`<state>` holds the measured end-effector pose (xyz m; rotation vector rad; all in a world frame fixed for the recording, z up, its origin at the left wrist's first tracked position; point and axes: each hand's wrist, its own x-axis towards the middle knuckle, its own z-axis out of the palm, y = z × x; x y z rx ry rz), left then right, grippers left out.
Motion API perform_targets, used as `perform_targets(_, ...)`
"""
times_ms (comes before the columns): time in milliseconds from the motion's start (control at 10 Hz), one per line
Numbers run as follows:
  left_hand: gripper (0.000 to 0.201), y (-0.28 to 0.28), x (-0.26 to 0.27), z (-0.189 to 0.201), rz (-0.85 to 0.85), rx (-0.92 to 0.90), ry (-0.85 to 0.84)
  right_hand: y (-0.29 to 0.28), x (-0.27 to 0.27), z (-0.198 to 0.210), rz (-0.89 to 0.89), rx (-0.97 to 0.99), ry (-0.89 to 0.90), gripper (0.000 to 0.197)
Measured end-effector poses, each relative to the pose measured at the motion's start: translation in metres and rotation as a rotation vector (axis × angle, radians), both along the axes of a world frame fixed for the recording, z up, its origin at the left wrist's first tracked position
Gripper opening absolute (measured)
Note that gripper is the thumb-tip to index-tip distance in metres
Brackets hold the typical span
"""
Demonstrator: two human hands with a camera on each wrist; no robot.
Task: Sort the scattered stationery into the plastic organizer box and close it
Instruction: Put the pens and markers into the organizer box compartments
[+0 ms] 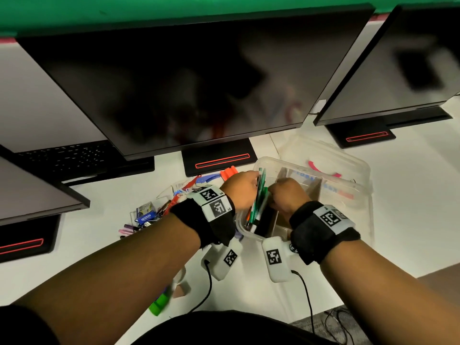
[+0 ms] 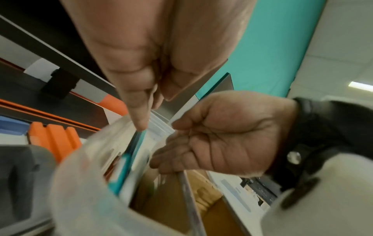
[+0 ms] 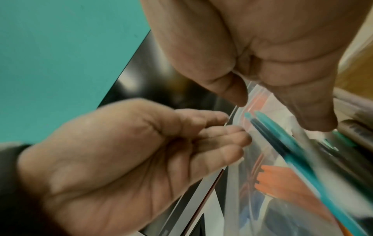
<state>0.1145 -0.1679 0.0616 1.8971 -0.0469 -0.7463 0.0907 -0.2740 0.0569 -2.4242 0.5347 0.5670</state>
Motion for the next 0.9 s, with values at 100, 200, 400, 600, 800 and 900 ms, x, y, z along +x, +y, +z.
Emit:
perform_targets(100, 0.038, 0.029, 0.006, -0.001, 0.109, -0.177, 0.079, -0.009, 0.001, -0.013, -0.351, 0.398, -0.111, 0.030)
perform_targets(200, 0.028, 0.073, 0.012, -0.005, 0.198, -0.067, -0.020, -0.001, -0.001, 0.000, -0.318, 0.474, -0.156, 0.013)
perform_targets(400, 0.017, 0.160, 0.010, -0.046, 0.007, 0.617, -0.157, 0.055, -0.009, 0.006, -0.017, 0.597, -0.156, 0.025)
perform_targets(600, 0.027, 0.181, -0.014, -0.068, -0.236, 0.844, -0.103, 0.106, -0.007, -0.040, 0.455, 0.099, -0.038, 0.025)
perform_targets(800, 0.030, 0.170, -0.037, -0.091, -0.386, 0.897, -0.141, 0.120, -0.026, -0.095, 0.818, -0.093, 0.023, 0.044)
perform_targets(900, 0.026, 0.170, -0.041, -0.097, -0.360, 0.886, -0.152, 0.118, -0.033, -0.108, 0.894, -0.142, -0.003, 0.041)
